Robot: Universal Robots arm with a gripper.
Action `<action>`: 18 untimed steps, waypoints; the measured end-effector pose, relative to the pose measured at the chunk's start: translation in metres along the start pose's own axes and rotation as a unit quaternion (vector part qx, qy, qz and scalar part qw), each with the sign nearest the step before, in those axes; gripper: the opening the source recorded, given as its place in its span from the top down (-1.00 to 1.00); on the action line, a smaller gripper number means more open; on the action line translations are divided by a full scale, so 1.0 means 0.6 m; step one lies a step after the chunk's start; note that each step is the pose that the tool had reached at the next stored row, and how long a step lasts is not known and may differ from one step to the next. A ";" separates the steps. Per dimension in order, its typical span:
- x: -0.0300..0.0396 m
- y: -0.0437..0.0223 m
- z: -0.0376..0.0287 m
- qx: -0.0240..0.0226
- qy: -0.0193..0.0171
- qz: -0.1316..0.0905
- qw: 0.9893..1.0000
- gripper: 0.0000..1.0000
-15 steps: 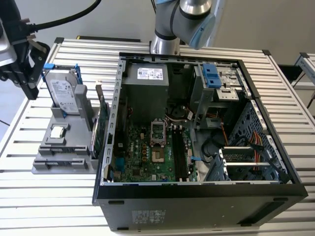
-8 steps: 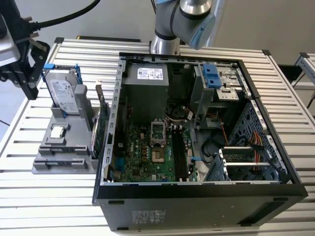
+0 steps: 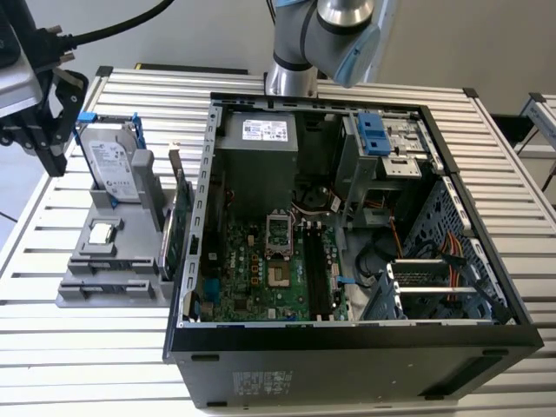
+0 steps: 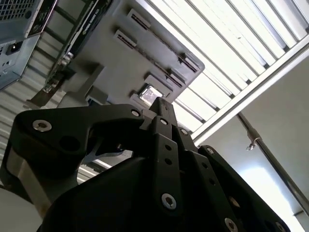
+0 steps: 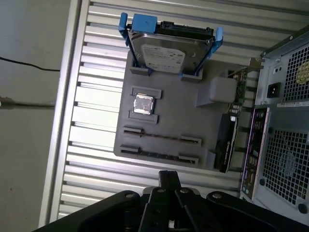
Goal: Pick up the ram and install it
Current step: 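Pick up the ram and move it above insertion slot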
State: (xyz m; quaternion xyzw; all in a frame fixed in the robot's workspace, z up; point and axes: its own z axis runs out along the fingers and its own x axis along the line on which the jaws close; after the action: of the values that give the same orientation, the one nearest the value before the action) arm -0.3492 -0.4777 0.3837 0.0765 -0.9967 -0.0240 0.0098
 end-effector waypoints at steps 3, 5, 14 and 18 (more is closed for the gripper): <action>0.000 0.000 0.000 0.000 0.001 -0.012 1.000 1.00; 0.000 0.000 0.000 0.000 0.001 -0.020 1.000 1.00; 0.000 0.000 0.000 0.001 0.003 -0.054 0.999 1.00; 0.000 0.000 0.000 0.001 0.003 -0.068 0.998 1.00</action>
State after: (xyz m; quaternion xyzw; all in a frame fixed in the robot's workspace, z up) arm -0.3492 -0.4777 0.3836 0.1439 -0.9893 -0.0232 0.0114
